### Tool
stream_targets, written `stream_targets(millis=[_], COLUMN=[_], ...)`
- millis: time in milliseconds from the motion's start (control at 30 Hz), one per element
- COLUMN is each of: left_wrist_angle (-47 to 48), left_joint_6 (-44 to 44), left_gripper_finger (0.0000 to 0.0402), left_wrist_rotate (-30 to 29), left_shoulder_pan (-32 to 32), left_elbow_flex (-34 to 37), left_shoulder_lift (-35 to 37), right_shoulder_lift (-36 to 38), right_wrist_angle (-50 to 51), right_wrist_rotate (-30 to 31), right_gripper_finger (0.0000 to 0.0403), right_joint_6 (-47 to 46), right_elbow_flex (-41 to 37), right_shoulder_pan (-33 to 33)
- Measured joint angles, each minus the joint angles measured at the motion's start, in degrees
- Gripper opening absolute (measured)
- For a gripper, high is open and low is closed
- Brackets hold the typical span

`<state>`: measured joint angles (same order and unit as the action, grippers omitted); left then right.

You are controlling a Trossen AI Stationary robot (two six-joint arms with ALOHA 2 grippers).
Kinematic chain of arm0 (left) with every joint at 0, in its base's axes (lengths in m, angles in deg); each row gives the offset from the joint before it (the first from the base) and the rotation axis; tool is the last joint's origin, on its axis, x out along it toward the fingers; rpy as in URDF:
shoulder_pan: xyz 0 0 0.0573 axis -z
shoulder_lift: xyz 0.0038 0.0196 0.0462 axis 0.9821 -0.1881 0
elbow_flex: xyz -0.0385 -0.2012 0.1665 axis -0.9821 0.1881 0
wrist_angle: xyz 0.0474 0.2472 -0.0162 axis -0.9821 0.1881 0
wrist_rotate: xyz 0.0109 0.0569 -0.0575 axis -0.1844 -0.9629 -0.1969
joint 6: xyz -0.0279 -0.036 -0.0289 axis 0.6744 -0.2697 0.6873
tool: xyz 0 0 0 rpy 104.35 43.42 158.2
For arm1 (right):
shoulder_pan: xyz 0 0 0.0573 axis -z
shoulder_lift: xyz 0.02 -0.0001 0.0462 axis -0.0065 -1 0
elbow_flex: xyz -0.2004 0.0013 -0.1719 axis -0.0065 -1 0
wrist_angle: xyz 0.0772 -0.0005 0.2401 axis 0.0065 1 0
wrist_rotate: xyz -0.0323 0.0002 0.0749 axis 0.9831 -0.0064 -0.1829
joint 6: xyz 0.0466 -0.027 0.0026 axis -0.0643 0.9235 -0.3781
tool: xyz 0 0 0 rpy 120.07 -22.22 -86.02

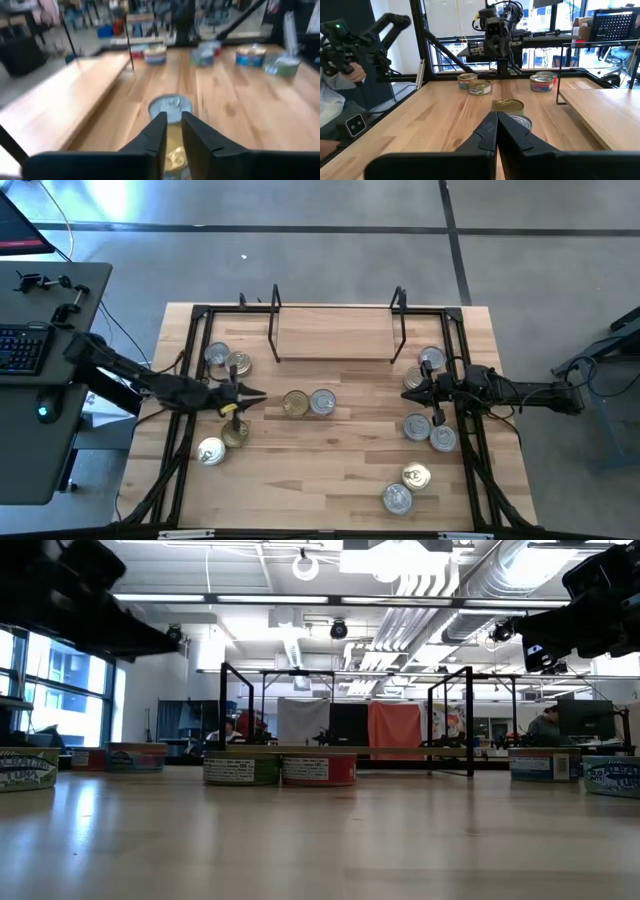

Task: Stack canned seafood by type on shelf
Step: Put the green tuna can on the shelf

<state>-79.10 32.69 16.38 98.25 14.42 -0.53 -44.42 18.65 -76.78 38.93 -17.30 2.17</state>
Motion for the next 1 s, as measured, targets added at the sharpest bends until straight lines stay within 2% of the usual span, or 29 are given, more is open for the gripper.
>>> stream_targets(millis=[133, 267, 367, 567, 700, 800, 1000], left_wrist_angle=[-2.7, -4.4, -3.6, 1.3, 2.3, 2.2, 0.6], left_joint_6=[4.1, 3.3, -2.5, -16.7, -21.5, -23.8, -31.6], left_gripper_finger=[0.0100, 0.0122, 0.0132, 0.0159, 0.0172, 0.0168, 0.0126], left_wrist_rotate=[0.8, 10.6, 17.9, 25.8, 25.6, 22.6, 20.0], left_shoulder_pan=[-5.3, -10.2, -11.9, -10.7, -10.1, -10.1, -10.1], left_elbow_flex=[-2.3, -5.5, -8.1, -13.7, -15.5, -16.4, -17.8], left_shoulder_lift=[-7.7, -14.4, -20.1, -31.1, -37.1, -40.5, -46.4], right_shoulder_lift=[0.0, 0.0, 0.0, 0.0, 0.0, 0.0, 0.0], right_wrist_angle=[0.0, 0.0, 0.0, 0.0, 0.0, 0.0, 0.0], right_wrist_rotate=[0.0, 0.0, 0.0, 0.0, 0.0, 0.0, 0.0], right_gripper_finger=[0.0000, 0.0000, 0.0000, 0.0000, 0.0000, 0.0000, 0.0000], right_joint_6=[0.0, 0.0, 0.0, 0.0, 0.0, 0.0, 0.0], right_elbow_flex=[0.0, 0.0, 0.0, 0.0, 0.0, 0.0, 0.0], right_shoulder_pan=[0.0, 0.0, 0.0, 0.0, 0.0, 0.0, 0.0])
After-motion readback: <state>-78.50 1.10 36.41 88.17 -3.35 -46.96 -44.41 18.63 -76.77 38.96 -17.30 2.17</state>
